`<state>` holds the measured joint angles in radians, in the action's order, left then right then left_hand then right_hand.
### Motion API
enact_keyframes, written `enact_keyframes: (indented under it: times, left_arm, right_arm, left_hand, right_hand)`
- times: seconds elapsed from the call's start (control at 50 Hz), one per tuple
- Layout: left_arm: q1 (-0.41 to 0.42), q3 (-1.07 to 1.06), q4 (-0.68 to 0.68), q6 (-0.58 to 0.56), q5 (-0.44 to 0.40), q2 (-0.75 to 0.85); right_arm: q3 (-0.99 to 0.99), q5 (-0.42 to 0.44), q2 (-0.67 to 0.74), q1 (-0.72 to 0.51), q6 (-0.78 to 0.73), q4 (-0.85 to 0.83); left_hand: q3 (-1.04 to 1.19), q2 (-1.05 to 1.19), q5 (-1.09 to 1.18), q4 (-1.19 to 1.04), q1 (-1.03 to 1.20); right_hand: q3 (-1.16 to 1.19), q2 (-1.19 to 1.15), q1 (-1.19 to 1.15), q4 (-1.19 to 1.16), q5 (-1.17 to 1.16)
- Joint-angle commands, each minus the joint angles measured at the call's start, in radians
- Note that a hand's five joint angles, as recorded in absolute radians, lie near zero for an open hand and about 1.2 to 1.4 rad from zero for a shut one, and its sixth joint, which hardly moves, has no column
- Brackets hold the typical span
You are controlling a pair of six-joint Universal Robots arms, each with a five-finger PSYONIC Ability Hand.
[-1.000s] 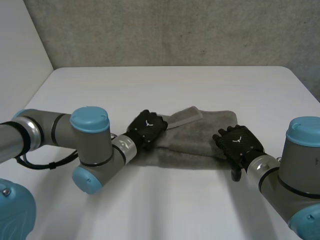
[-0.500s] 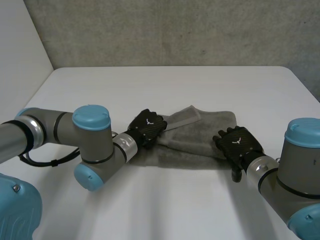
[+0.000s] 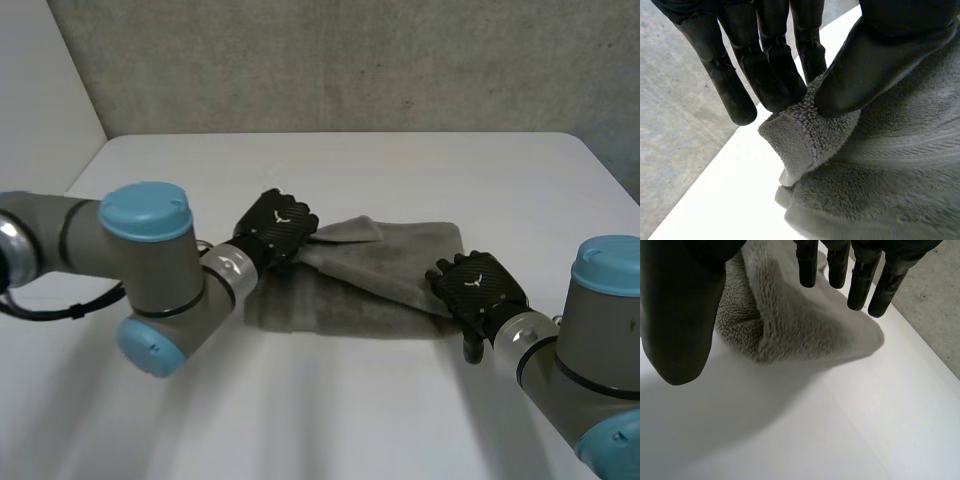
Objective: Fold the towel.
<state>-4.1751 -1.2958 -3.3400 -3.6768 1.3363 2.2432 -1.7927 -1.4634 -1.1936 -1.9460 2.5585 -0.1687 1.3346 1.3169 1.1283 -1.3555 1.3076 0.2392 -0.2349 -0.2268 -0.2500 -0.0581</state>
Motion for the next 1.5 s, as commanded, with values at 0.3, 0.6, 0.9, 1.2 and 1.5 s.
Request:
enact_keyframes:
  times: [0.3,0.6,0.9,1.2,1.5]
  left_arm:
    - [-0.039,-0.346,-0.091,-0.117,0.014,-0.119]
    - [0.019,-0.151,-0.096,0.052,0.012,-0.074]
    - [0.041,0.069,-0.007,0.133,0.03,0.121]
    - [0.026,-0.049,0.08,0.181,0.029,-0.162]
    - [0.024,0.119,0.076,0.265,0.032,0.108]
  right_arm:
    - [-0.013,-0.002,-0.003,-0.013,0.0,0.0]
    - [-0.013,-0.002,-0.004,-0.005,0.0,0.0]
    - [-0.01,0.0,-0.004,0.004,0.003,-0.006]
    - [-0.005,-0.002,-0.003,0.002,0.002,-0.017]
    - [-0.004,0.0,-0.001,0.002,0.003,-0.017]
  left_hand:
    - [-0.311,-0.293,-0.279,0.332,-0.284]
    - [-0.522,-0.505,-0.49,0.543,-0.495]
    - [-0.51,-0.493,-0.479,0.531,-0.483]
    - [-0.513,-0.496,-0.482,0.534,-0.486]
    - [-0.513,-0.496,-0.482,0.534,-0.486]
  right_hand:
    - [-0.065,0.06,0.052,0.075,0.058]
    - [-0.065,0.06,0.052,0.075,0.058]
    - [-0.065,0.06,0.052,0.075,0.058]
    - [-0.065,0.06,0.052,0.075,0.058]
    - [-0.065,0.06,0.052,0.075,0.058]
